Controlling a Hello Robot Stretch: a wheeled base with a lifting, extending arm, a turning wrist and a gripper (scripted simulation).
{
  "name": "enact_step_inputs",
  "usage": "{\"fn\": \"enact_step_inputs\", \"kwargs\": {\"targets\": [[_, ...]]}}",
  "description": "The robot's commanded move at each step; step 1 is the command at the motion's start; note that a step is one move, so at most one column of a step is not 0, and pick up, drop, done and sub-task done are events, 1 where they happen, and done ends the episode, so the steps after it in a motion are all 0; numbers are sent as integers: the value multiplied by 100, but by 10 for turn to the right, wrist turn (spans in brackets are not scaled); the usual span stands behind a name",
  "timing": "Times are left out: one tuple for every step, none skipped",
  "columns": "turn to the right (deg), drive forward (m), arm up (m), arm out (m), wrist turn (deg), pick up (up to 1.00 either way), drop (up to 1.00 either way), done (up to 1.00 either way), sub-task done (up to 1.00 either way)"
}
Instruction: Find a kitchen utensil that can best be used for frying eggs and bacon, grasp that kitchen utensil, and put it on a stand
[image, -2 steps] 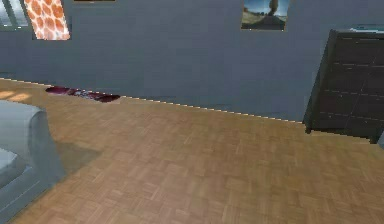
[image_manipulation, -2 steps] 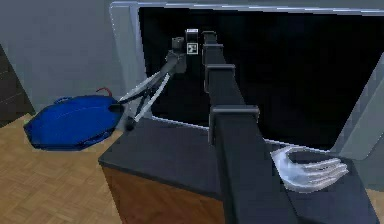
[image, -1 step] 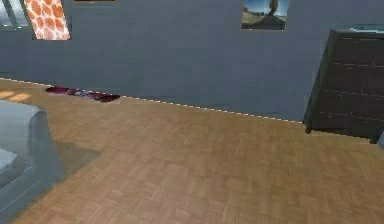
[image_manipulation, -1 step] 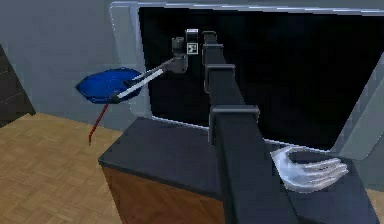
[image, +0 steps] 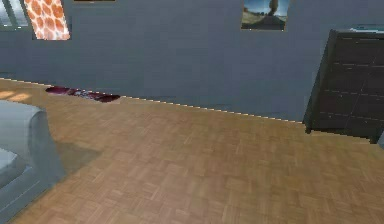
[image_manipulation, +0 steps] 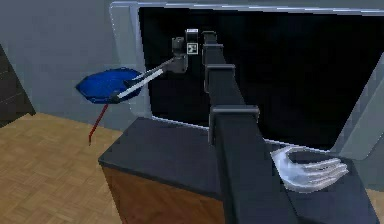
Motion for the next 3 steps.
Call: {"fn": "enact_step_inputs", "kwargs": {"targets": [[0, 0, 0, 0, 450, 0, 0, 0, 0], [0, 0, 0, 0, 0, 0, 100, 0, 0], [0, 0, 0, -10, 0, 0, 0, 0, 0]]}}
